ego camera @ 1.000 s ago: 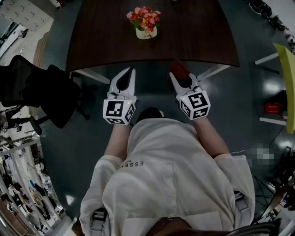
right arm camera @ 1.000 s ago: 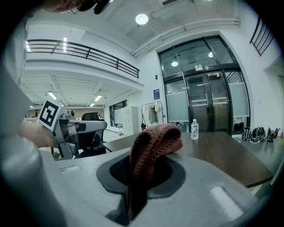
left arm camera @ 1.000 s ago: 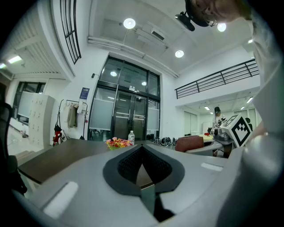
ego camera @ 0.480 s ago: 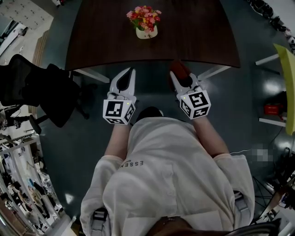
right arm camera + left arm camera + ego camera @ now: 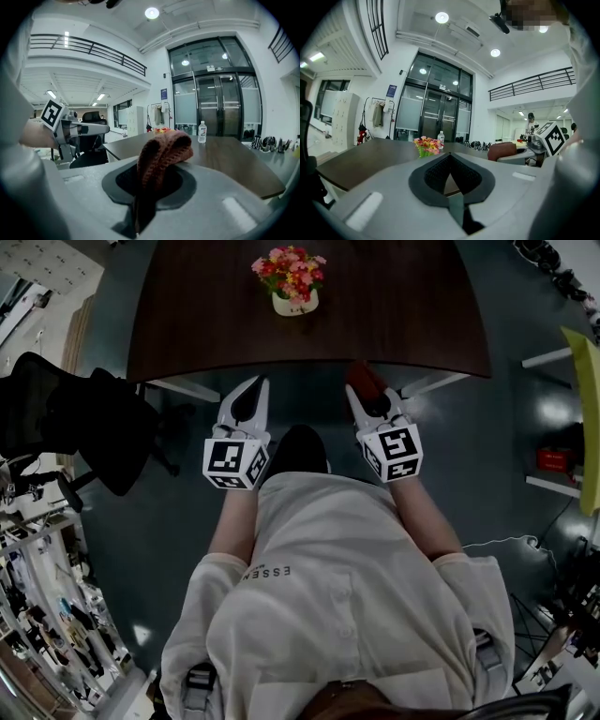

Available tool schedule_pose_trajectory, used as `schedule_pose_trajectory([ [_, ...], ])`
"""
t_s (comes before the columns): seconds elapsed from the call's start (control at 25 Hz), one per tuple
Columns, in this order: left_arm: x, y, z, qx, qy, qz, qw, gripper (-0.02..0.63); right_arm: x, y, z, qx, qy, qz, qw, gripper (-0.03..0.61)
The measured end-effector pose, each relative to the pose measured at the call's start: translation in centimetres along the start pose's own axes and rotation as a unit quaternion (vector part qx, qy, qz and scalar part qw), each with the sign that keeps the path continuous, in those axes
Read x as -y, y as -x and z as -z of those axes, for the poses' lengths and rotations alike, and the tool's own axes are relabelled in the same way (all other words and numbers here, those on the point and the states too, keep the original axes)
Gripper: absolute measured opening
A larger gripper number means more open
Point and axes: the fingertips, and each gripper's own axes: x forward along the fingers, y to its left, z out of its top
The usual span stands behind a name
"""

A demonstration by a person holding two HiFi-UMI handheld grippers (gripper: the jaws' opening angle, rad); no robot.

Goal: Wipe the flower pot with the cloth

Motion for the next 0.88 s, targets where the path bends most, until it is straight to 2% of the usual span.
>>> schedule_pose_trajectory([
  [0.16,-1.3,-1.5,1.3,-0.007,0.013,-0.002,0.9999,0.015,1.4,-1.8,1.6,-0.026,-0.031,0.0,0.999,0.048],
  [0.32,-4.1,-4.3,1.7,-0.009,0.028,0.004,0.9996,0.015,3.1,-5.4,1.7,-0.046,-0.05,0.0,0.998,0.049],
  [0.56,-9.8,-10.7,2.2,-0.028,0.019,0.008,0.9994,0.015,6.1,-12.5,0.3,-0.068,-0.036,-0.011,0.997,0.048],
  [0.72,-12.6,-15.3,2.8,-0.045,0.003,0.034,0.9984,0.015,8.1,-17.0,0.2,-0.095,-0.024,-0.011,0.995,0.048],
  [0.88,-13.1,-18.9,3.6,-0.066,-0.005,0.078,0.9948,0.015,9.6,-19.9,-0.1,-0.11,-0.022,-0.01,0.994,0.049],
])
